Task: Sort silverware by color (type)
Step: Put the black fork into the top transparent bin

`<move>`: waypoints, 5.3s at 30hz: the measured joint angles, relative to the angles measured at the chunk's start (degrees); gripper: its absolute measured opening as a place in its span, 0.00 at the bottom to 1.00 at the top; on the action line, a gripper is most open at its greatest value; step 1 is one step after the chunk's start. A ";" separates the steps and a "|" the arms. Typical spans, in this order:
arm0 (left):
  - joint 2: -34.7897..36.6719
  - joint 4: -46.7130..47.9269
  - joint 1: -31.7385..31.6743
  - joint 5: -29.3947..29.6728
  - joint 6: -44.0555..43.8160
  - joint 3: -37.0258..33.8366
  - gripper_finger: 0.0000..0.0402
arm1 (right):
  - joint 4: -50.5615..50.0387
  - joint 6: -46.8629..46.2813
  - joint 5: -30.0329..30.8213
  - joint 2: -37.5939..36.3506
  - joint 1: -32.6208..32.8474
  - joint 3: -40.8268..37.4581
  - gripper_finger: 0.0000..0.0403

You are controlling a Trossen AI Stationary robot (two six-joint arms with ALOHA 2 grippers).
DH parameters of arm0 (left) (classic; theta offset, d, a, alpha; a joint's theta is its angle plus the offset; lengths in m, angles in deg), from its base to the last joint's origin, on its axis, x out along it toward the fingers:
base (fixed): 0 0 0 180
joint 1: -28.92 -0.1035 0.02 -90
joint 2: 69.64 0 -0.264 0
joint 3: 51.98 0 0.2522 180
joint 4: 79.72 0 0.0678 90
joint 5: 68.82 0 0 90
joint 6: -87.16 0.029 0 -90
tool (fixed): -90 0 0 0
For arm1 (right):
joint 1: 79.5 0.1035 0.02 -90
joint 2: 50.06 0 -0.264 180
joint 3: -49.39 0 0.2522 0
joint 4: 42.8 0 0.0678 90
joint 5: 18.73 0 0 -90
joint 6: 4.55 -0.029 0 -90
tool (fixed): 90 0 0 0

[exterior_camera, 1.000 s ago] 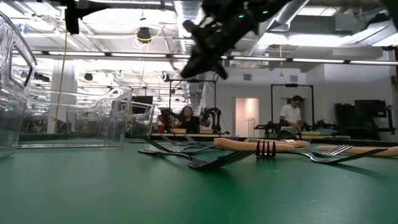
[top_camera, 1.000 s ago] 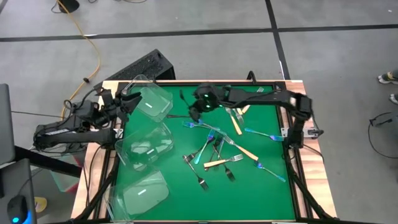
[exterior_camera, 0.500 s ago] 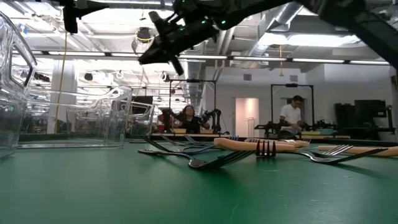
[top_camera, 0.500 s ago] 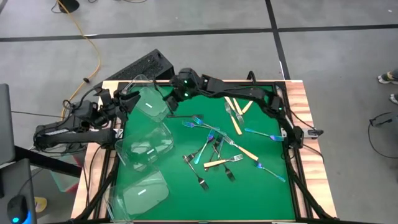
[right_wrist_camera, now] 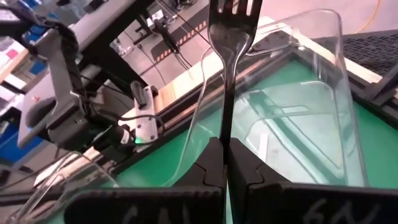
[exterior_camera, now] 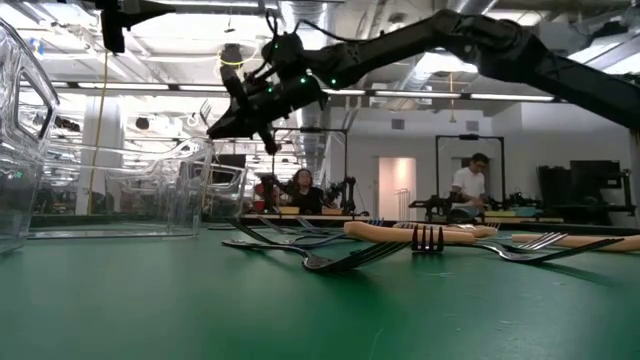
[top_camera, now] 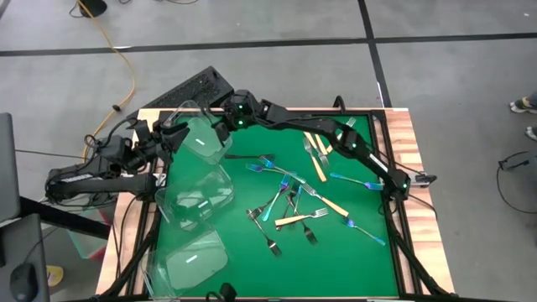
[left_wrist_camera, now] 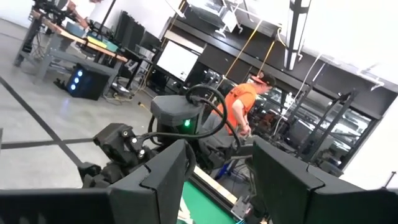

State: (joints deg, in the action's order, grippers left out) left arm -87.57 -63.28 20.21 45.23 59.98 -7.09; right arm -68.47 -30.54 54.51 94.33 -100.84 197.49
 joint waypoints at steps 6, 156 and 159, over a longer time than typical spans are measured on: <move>0.00 0.00 -0.03 0.53 0.02 0.00 0.43 | 5.41 -2.10 -2.70 0.35 -0.55 -0.04 0.03; -0.02 5.89 -0.02 2.31 1.01 -0.04 0.43 | -41.64 47.34 12.18 2.74 4.29 -0.79 0.54; -0.02 5.92 -0.03 2.31 0.98 -0.04 0.43 | -41.62 47.52 12.69 2.74 4.39 -0.79 0.53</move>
State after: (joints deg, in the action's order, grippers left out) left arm -87.59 -57.36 20.19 47.53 60.96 -7.13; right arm -110.09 16.98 67.20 97.07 -96.45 196.70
